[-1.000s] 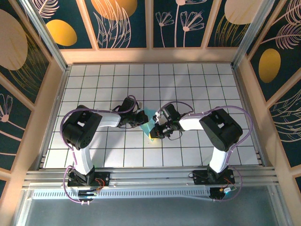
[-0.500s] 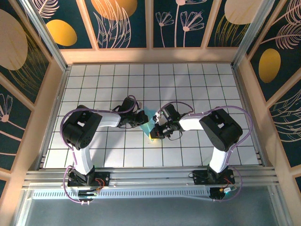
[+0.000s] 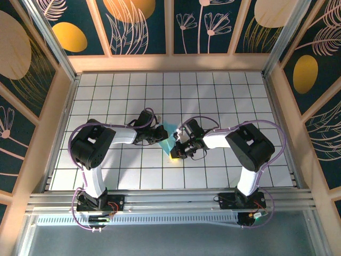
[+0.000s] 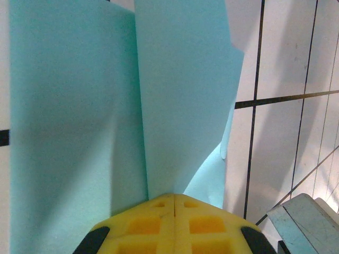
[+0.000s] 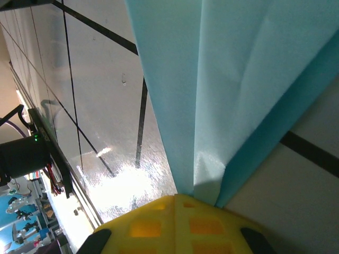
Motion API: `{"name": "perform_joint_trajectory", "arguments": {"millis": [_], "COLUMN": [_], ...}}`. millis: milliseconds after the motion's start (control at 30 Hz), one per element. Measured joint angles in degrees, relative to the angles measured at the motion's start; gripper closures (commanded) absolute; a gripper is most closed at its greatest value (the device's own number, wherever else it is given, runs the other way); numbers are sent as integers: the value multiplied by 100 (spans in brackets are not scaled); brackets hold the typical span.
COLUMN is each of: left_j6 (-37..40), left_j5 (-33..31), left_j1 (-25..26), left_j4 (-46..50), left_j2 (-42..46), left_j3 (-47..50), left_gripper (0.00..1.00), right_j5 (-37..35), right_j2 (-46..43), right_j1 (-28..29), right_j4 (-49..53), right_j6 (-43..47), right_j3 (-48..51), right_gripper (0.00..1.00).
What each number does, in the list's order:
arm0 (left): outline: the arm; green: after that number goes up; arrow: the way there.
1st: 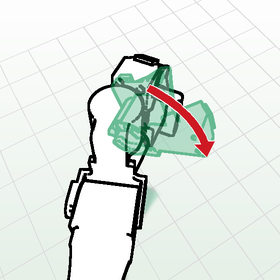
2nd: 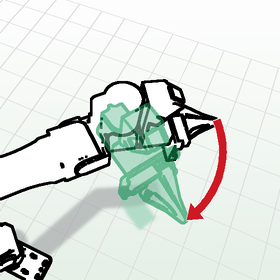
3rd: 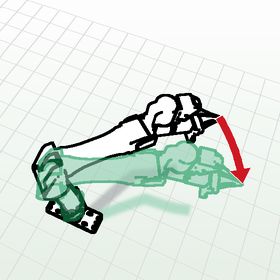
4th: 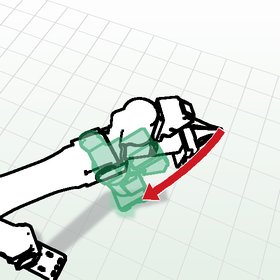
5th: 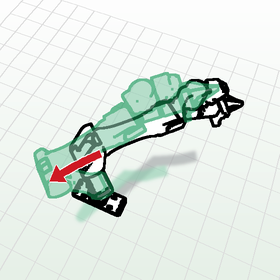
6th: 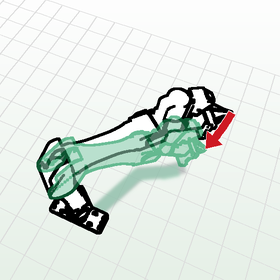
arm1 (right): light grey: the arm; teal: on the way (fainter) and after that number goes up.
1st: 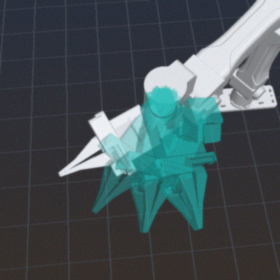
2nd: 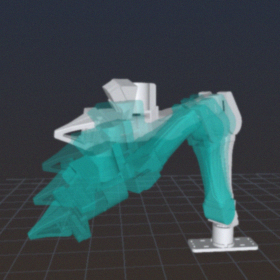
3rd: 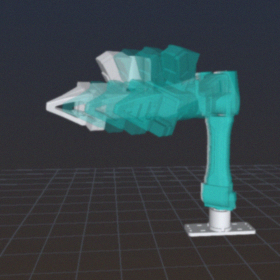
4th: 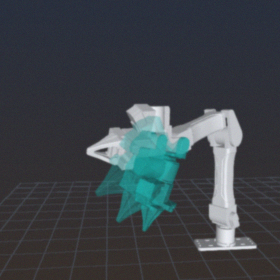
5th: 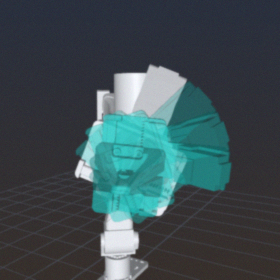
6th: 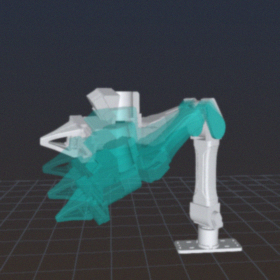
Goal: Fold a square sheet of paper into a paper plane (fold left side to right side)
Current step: Fourth fold the wing at the center of the table.
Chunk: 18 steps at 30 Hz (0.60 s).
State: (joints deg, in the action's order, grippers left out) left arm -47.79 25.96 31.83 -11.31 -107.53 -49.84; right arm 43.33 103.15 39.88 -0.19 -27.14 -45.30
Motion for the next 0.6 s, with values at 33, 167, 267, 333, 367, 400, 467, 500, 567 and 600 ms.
{"name": "perform_joint_trajectory", "arguments": {"millis": [33,167,267,333,367,400,467,500,567,600], "left_j6": [0,0,0,0,0,0,0,0,0,0], "left_j5": [0,0,0,-2,0,0,-2,-2,-2,-2], "left_j1": [0,0,0,0,0,0,0,0,0,0], "left_j4": [0,0,0,0,0,0,0,0,0,0], "left_j2": [0,0,0,0,0,0,0,0,0,0], "left_j3": [0,0,0,0,0,0,0,0,0,0], "left_gripper": [100,100,100,100,100,100,100,100,100,100], "right_j5": [0,-13,-17,-17,-17,-20,-20,-20,-17,-17], "right_j2": [-2,-2,-2,-2,-2,-2,-2,-2,-2,-2], "right_j1": [0,0,0,0,0,0,0,0,0,0], "right_j4": [0,0,0,0,0,0,0,0,-4,-11], "right_j6": [0,2,2,2,2,2,2,4,17,20], "right_j3": [0,4,7,9,9,9,11,11,28,39], "right_gripper": [100,100,100,100,100,100,100,100,100,100]}}
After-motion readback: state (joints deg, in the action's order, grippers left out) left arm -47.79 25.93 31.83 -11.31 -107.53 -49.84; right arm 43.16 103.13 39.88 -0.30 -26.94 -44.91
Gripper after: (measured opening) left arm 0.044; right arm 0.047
